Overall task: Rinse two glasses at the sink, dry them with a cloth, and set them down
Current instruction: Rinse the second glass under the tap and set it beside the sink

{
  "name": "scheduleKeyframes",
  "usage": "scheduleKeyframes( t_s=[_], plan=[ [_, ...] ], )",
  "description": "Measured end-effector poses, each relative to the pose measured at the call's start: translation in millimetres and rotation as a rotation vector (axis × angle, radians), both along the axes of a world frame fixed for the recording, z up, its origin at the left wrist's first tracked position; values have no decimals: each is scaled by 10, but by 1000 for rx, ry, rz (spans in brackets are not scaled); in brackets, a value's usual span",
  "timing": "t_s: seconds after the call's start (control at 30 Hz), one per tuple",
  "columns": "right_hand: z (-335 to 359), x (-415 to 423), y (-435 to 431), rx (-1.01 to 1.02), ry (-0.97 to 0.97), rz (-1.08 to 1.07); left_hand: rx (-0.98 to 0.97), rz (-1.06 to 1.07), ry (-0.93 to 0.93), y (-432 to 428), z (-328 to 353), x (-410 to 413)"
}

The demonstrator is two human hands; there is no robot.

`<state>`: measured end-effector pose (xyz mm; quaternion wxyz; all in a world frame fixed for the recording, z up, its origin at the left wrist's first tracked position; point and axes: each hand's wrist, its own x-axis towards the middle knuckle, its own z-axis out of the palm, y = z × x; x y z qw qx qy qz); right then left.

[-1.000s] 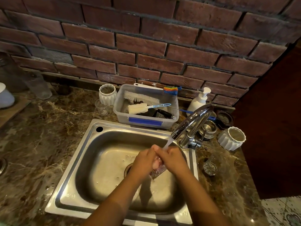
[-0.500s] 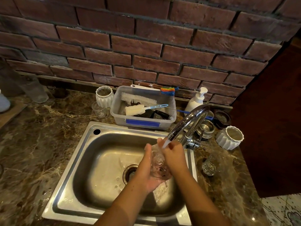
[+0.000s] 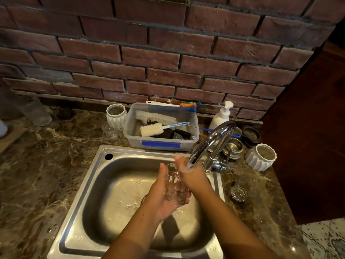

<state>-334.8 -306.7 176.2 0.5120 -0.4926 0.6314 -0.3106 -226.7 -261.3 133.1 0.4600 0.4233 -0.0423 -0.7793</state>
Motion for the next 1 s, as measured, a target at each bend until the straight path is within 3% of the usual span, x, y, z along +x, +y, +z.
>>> scheduleKeyframes(
  t_s=[0.13, 0.27, 0.37, 0.5, 0.63, 0.77, 0.87, 1.0],
  plan=[
    [-93, 60, 151, -84, -54, -54, 13, 69, 17, -49, 93, -28],
    [-274, 80, 324, -358, 170, 60, -25, -6, -260, -61, 137, -24],
    [-222, -35, 149, -224, 133, -62, -88, -109, -351, -10, 152, -93],
    [-93, -80, 48, -48, -134, -160, -158, -95, -346, 17, 210, -139],
    [-63, -111, 245, -273, 1, 142, -104, -109, -458, -52, 307, -27],
    [50, -273, 253, -188, -83, 390, 80, -285, -390, -101, 359, 183],
    [97, -322, 270, -270, -57, 488, 146, -236, -180, -94, 329, 240],
    [1, -265, 410, -523, 260, 489, 190, -64, 110, -47, 241, 242]
  ],
)
